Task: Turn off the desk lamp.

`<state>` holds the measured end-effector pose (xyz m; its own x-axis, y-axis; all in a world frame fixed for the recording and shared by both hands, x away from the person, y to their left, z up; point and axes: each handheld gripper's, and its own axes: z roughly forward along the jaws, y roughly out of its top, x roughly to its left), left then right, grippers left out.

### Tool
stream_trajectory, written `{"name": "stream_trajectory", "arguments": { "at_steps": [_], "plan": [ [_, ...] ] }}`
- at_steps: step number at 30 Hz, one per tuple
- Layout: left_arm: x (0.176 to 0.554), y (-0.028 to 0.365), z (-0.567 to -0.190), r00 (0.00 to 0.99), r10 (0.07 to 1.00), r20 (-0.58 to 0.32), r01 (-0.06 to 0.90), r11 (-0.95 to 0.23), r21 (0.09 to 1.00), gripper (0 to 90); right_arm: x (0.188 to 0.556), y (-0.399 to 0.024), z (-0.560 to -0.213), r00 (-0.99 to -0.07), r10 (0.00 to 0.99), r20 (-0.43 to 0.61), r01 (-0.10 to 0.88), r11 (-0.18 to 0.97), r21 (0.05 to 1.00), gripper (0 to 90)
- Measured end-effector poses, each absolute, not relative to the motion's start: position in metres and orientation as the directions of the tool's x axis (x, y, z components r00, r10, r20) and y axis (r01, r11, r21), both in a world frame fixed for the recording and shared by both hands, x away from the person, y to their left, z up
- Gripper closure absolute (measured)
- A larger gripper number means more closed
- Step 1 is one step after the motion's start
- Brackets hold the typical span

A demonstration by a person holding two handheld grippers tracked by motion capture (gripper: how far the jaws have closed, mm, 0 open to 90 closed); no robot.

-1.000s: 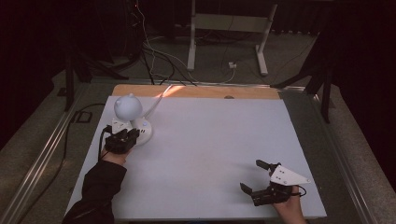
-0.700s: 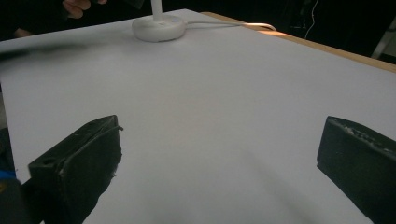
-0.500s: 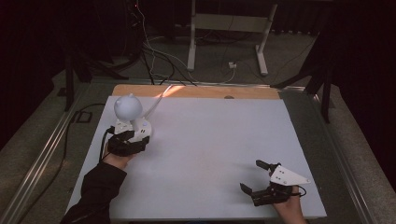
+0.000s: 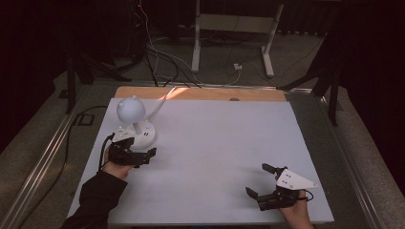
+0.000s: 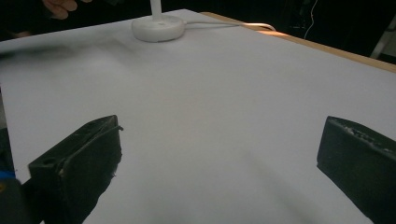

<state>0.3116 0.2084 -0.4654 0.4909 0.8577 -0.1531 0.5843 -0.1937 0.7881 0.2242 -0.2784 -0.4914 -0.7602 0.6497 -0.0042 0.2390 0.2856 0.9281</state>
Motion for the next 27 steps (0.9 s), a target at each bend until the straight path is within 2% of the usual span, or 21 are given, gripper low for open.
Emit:
{"name": "stream_trajectory", "arguments": {
  "at_steps": [16, 27],
  "plan": [
    [0.282, 0.215, -0.485, 0.569, 0.813, -0.121, 0.561, -0.276, 0.781, 1.6, 0.225, -0.277, -0.492, -0.762, 0.648, -0.002, 0.243, 0.289, 0.926, 0.0],
    [0.268, 0.220, -0.502, 0.581, 0.804, -0.129, 0.565, -0.284, 0.774, 1.7, 0.225, -0.276, -0.493, -0.762, 0.648, -0.002, 0.246, 0.293, 0.924, 0.0]
  ]
}}
